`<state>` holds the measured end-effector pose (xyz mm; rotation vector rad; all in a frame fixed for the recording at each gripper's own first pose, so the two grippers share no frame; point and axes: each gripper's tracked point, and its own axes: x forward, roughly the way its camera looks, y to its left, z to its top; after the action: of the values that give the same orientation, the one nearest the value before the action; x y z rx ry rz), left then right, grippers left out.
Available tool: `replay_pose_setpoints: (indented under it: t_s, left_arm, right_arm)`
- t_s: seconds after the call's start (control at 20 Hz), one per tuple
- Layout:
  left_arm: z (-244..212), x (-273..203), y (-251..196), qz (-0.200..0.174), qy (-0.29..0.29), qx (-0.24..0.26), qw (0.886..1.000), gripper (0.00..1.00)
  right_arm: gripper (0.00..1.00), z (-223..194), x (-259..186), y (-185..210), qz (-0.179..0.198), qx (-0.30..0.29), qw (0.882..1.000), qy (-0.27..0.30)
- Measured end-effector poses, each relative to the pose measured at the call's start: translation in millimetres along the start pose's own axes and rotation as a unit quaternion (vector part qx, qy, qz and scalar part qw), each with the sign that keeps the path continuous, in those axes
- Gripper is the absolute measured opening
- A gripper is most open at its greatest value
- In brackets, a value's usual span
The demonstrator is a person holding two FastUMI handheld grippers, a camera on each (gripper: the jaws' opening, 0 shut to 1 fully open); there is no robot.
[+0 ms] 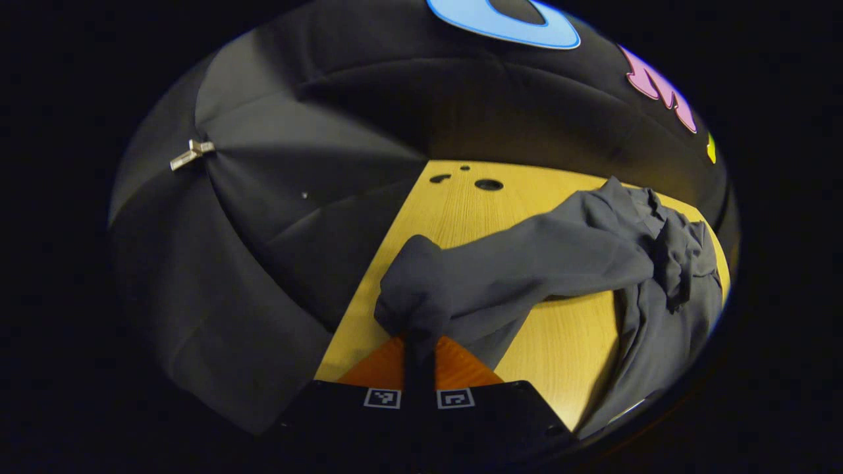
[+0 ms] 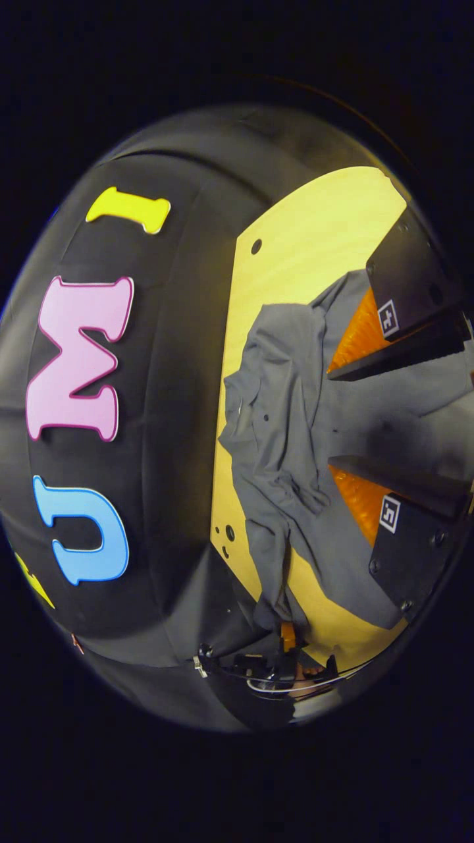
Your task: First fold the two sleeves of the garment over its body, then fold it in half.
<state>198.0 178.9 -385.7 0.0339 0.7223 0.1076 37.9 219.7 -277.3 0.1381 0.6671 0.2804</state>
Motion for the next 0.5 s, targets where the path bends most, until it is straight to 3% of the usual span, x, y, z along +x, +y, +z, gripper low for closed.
replay_pose_setpoints:
  t_s: [0.5]
  left_arm:
    - [135.3,-100.8,-86.2,-0.035,-0.155,0.003,0.987,0.05]
  right_arm:
    - [0.71,-29.7,-41.3,-84.8,-0.047,0.042,0.998,0.002]
